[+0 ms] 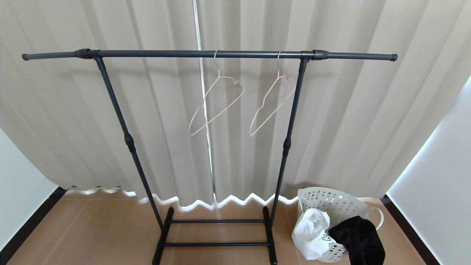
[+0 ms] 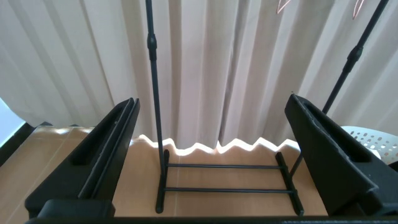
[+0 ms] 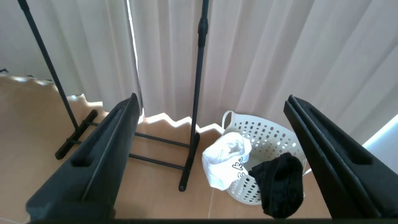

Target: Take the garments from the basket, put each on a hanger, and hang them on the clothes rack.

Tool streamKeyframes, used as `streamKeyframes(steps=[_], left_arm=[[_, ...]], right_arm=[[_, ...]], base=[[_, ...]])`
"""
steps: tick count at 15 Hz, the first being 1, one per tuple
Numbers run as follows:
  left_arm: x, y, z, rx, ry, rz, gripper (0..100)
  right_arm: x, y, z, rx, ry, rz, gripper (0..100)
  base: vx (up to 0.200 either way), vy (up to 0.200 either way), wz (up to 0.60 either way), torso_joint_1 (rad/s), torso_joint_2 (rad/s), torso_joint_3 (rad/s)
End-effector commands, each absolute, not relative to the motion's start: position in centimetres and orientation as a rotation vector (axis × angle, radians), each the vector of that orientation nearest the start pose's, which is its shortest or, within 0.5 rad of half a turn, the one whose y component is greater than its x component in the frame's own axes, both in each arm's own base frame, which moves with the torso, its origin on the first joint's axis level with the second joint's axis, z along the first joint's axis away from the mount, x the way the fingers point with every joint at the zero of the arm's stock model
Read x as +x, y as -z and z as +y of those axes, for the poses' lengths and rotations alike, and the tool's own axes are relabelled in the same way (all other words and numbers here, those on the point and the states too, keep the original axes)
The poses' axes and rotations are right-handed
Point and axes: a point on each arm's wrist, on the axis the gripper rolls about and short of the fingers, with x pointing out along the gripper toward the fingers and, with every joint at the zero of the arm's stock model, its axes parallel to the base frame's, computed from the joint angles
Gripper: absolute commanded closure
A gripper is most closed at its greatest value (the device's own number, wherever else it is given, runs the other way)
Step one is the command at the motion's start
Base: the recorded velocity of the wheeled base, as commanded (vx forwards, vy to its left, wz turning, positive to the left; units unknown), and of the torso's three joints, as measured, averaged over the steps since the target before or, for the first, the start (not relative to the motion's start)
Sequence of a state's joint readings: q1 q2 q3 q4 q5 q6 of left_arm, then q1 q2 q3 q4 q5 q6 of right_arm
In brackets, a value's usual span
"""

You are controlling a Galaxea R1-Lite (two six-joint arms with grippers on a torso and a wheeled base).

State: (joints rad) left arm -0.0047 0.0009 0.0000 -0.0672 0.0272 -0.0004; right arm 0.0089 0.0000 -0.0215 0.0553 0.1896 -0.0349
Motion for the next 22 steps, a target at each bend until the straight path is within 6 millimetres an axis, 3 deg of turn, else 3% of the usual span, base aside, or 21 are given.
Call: streamKeyframes(steps=[1,9,22], left_arm=[[-2.29,-8.24,0.07,-0.003,-0.023,-0.066,0],[-2.29,-8.24,0.08,-0.007,-0.024,-0.066,0],[-2.29,-8.24,0.07,-0.001,-0.023,-0.066,0]], right_arm=[[-2.50,-7.58,0.40,-0.032,-0.200,0.030,0],[-2.50,-7.58,0.40,-0.029,-0.200,0.030,0],[-2.51,-7.62,0.40,-0.031,-0.200,0.029,0]], base=[[0.000,0.000,0.00,0.000,0.00,0.000],[0.000,0.000,0.00,-0.012,0.03,0.016],[0.000,0.000,0.00,-0.188,0.50,0.305]])
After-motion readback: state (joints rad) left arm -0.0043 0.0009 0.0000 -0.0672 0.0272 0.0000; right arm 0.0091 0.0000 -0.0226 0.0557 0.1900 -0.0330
